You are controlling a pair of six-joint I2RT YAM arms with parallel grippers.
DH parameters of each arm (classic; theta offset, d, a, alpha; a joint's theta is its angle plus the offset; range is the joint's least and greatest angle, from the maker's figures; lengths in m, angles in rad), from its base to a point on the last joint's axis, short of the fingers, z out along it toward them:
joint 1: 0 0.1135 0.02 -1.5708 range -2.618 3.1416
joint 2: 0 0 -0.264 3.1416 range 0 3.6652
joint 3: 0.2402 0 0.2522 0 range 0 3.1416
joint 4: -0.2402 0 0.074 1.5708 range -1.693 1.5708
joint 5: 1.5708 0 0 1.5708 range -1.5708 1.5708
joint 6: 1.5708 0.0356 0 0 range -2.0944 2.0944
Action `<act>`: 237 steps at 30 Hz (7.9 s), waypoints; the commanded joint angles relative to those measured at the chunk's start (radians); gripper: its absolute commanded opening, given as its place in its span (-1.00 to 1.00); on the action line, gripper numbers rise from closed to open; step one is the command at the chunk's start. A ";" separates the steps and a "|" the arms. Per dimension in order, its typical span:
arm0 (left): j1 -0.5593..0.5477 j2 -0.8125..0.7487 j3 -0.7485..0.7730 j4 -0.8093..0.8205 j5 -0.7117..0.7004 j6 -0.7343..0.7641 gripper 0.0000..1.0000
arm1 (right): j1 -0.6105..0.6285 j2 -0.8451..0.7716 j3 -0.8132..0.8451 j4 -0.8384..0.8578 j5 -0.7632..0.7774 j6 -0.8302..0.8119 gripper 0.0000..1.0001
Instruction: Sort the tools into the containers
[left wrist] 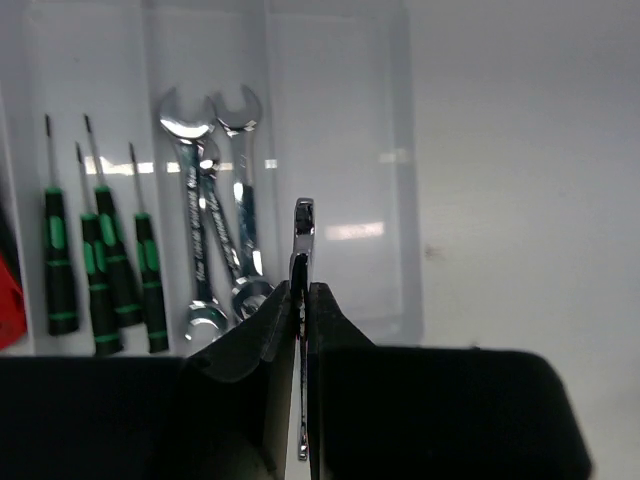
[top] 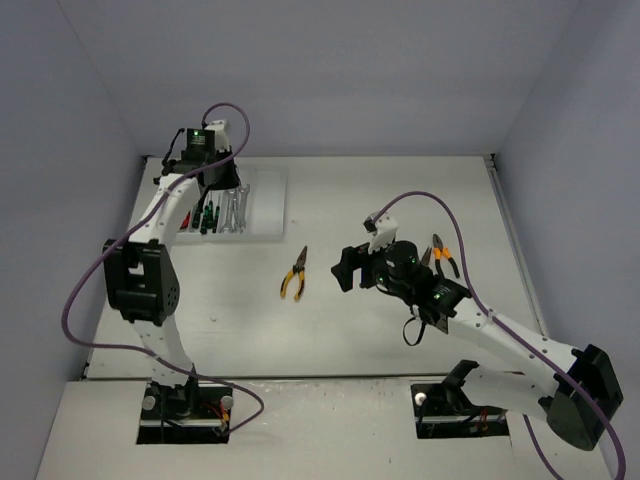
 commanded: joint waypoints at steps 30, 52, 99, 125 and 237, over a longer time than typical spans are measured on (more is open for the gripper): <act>-0.375 -0.133 -0.120 -0.186 -0.263 -0.103 0.08 | -0.064 -0.187 -0.060 -0.099 0.171 0.042 0.65; -0.572 0.056 -0.246 -0.182 -0.373 -0.244 0.19 | -0.063 -0.261 -0.121 -0.149 0.163 0.095 0.67; -0.480 -0.014 -0.427 -0.031 -0.237 -0.043 -0.69 | -0.063 -0.263 -0.153 -0.162 0.161 0.105 0.70; -0.235 -0.172 -0.268 0.136 -0.305 0.142 -1.00 | -0.062 -0.248 -0.126 -0.163 0.163 0.089 0.70; -0.610 -0.506 -0.479 0.185 -0.022 -0.348 0.15 | -0.021 0.057 -0.152 0.529 -0.049 0.194 -1.00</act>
